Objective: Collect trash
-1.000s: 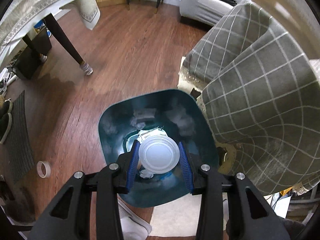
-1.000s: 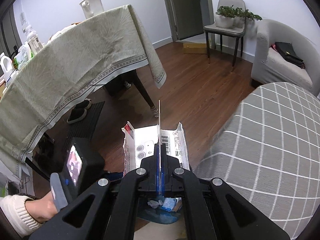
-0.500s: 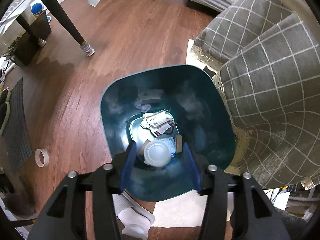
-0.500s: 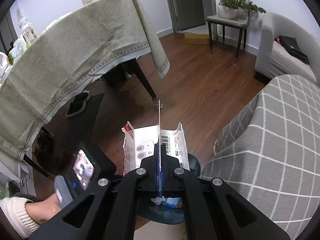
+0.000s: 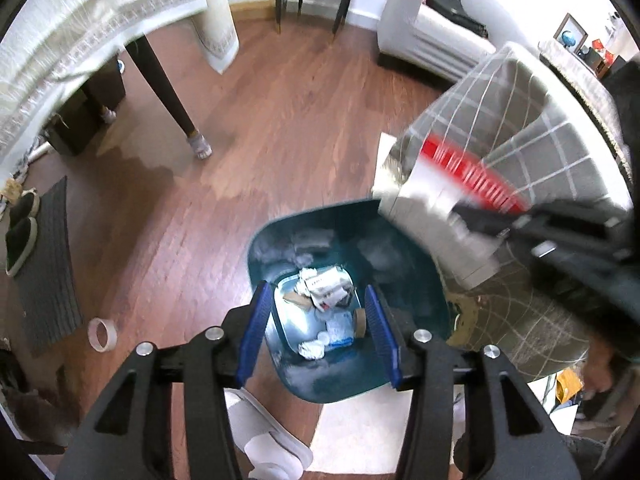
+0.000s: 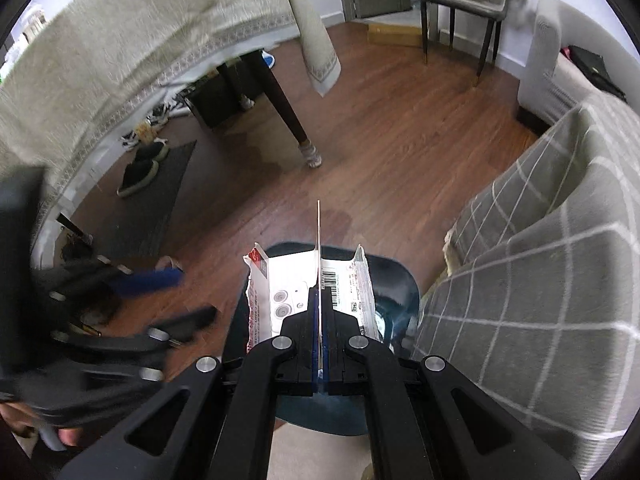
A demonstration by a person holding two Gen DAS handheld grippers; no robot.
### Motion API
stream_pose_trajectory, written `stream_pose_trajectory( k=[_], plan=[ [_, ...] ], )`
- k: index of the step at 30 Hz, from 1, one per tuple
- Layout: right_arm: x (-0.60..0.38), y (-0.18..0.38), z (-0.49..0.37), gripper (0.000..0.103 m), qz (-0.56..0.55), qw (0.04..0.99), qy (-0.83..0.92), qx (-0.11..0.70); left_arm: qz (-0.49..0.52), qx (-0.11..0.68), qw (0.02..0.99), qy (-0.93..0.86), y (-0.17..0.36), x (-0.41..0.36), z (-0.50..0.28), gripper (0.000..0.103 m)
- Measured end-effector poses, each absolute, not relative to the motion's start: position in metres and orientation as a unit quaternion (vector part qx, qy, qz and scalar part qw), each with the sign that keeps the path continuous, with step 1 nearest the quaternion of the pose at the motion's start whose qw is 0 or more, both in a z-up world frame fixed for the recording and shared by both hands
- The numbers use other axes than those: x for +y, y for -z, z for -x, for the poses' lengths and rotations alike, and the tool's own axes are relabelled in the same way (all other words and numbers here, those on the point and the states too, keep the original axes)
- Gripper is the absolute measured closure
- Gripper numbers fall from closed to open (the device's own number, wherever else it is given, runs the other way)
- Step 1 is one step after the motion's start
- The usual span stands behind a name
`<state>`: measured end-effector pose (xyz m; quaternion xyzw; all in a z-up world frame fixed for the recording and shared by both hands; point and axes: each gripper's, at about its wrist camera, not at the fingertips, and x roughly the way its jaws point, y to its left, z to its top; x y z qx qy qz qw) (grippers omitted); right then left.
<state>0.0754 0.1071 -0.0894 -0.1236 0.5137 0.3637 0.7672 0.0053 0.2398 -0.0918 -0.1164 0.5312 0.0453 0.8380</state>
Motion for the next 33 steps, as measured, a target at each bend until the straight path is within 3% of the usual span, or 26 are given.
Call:
stream_pose_trajectory(
  k=[15,24,26,27,28,33],
  plan=[
    [0.117,0.139,-0.071,0.102,0.148,0.734,-0.356,0.560,0.118,0.444,0.887,-0.047,0.013,0.243,0.004,0.068],
    [0.120,0.162,-0.065,0.100,0.175,0.719,-0.355,0.572,0.117,0.402,0.908,-0.034,-0.021,0.242,0.013,0.069],
    [0.121,0.170,-0.062,0.079,0.186,0.710,-0.352,0.581,0.114,0.393,0.912,-0.033,-0.027,0.241,0.015,0.069],
    [0.120,0.171,-0.061,0.055,0.188,0.711,-0.349,0.581,0.111,0.390,0.914,-0.033,-0.031,0.240,0.017,0.069],
    [0.119,0.170,-0.060,0.048,0.187,0.713,-0.347,0.579,0.110,0.388,0.915,-0.033,-0.032,0.240,0.017,0.069],
    [0.116,0.147,-0.055,0.048,0.175,0.728,-0.358,0.558,0.111,0.381,0.917,-0.033,-0.039,0.240,0.019,0.069]
  ],
)
